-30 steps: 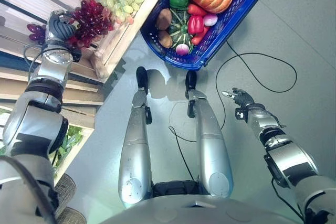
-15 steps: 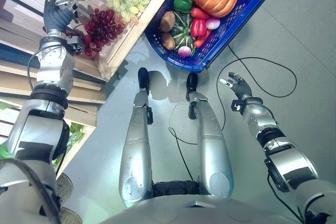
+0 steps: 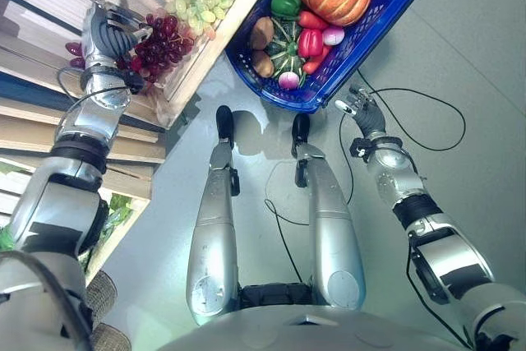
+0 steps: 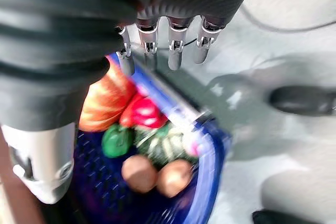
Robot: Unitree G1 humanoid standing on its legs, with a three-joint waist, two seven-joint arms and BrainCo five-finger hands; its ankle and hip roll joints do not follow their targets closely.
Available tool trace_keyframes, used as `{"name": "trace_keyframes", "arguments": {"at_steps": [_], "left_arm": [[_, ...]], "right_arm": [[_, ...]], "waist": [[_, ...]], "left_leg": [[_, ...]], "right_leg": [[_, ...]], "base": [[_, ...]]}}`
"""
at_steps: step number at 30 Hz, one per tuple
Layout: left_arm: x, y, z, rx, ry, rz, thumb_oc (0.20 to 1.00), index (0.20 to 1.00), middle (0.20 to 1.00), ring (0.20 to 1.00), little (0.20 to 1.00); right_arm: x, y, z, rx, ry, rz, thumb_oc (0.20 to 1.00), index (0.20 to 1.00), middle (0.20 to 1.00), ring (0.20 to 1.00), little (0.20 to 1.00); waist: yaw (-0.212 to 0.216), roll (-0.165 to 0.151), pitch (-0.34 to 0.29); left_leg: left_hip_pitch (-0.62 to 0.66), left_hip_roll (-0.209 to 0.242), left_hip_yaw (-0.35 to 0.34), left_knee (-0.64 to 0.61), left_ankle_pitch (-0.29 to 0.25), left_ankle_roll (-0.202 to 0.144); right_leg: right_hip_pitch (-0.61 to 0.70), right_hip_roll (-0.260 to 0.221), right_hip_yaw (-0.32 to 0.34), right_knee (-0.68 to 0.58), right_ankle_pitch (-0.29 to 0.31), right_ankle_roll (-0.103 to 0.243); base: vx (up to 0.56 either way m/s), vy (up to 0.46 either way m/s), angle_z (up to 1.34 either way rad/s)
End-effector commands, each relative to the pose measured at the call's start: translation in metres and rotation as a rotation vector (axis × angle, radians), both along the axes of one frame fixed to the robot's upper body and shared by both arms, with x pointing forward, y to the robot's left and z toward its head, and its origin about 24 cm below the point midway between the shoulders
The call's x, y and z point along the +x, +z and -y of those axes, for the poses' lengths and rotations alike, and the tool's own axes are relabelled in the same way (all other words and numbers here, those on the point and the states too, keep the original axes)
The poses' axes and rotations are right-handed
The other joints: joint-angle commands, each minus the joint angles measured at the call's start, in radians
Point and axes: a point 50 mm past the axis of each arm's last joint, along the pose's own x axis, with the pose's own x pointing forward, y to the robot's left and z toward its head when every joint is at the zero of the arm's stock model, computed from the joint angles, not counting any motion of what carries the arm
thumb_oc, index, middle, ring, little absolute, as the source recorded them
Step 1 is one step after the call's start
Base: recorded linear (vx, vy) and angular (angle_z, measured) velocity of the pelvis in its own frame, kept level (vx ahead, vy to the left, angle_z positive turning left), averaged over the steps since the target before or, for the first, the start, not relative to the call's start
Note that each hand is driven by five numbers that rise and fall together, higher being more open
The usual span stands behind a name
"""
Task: Pick up fruits and vegetables into the basket
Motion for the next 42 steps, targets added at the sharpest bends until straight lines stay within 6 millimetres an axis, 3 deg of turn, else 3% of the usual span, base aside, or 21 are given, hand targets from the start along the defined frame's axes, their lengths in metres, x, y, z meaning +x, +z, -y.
{"name": "trace_keyframes", "arguments": {"at_steps": [1, 7, 18, 35, 42], "left_arm": [[-0.006, 0.001, -0.021, 0.12, 0.166, -0.009, 1.0, 1.0, 1.0, 1.0, 1.0], [-0.002, -0.008, -0.026, 0.25, 0.268, -0.12, 1.0, 1.0, 1.0, 1.0, 1.0], [0.008, -0.018, -0.014, 0.274, 0.208, -0.271, 1.0, 1.0, 1.0, 1.0, 1.0], [0.019, -0.02, 0.009, 0.107, 0.046, -0.282, 1.0, 1.0, 1.0, 1.0, 1.0], [0.017, -0.032, 0.007, -0.018, 0.022, -0.312, 1.0, 1.0, 1.0, 1.0, 1.0]], "right_arm": [[-0.014, -0.014, 0.033, -0.031, -0.095, -0.043, 1.0, 1.0, 1.0, 1.0, 1.0], [-0.017, -0.024, 0.054, -0.066, -0.161, -0.14, 1.0, 1.0, 1.0, 1.0, 1.0], [-0.008, -0.017, 0.054, -0.109, -0.151, -0.171, 1.0, 1.0, 1.0, 1.0, 1.0], [-0.001, -0.015, 0.041, -0.111, -0.125, -0.162, 1.0, 1.0, 1.0, 1.0, 1.0], [0.0, -0.013, 0.039, -0.111, -0.117, -0.157, 1.0, 1.0, 1.0, 1.0, 1.0]], "waist": [[0.013, -0.007, -0.043], [0.004, -0.014, -0.043], [-0.016, -0.016, -0.043], [-0.031, -0.035, -0.043], [-0.032, -0.038, -0.043]], "left_leg": [[-0.016, 0.01, 0.034, 0.091, -0.097, 0.055], [-0.026, 0.015, 0.039, 0.09, -0.09, 0.052], [-0.048, 0.016, 0.047, 0.096, -0.084, 0.049], [-0.084, 0.02, 0.041, 0.106, -0.087, 0.049], [-0.091, 0.021, 0.04, 0.116, -0.09, 0.047]], "right_leg": [[0.037, 0.007, 0.035, -0.136, 0.125, 0.024], [0.023, 0.009, 0.035, -0.137, 0.133, 0.024], [-0.002, 0.014, 0.048, -0.134, 0.138, 0.024], [-0.038, 0.036, 0.066, -0.129, 0.144, 0.024], [-0.044, 0.036, 0.067, -0.126, 0.145, 0.024]], "base": [[0.0, 0.0, 0.0], [0.0, 0.017, -0.01], [0.01, 0.035, -0.04], [0.0, 0.006, 0.0], [0.0, 0.0, 0.0]]}}
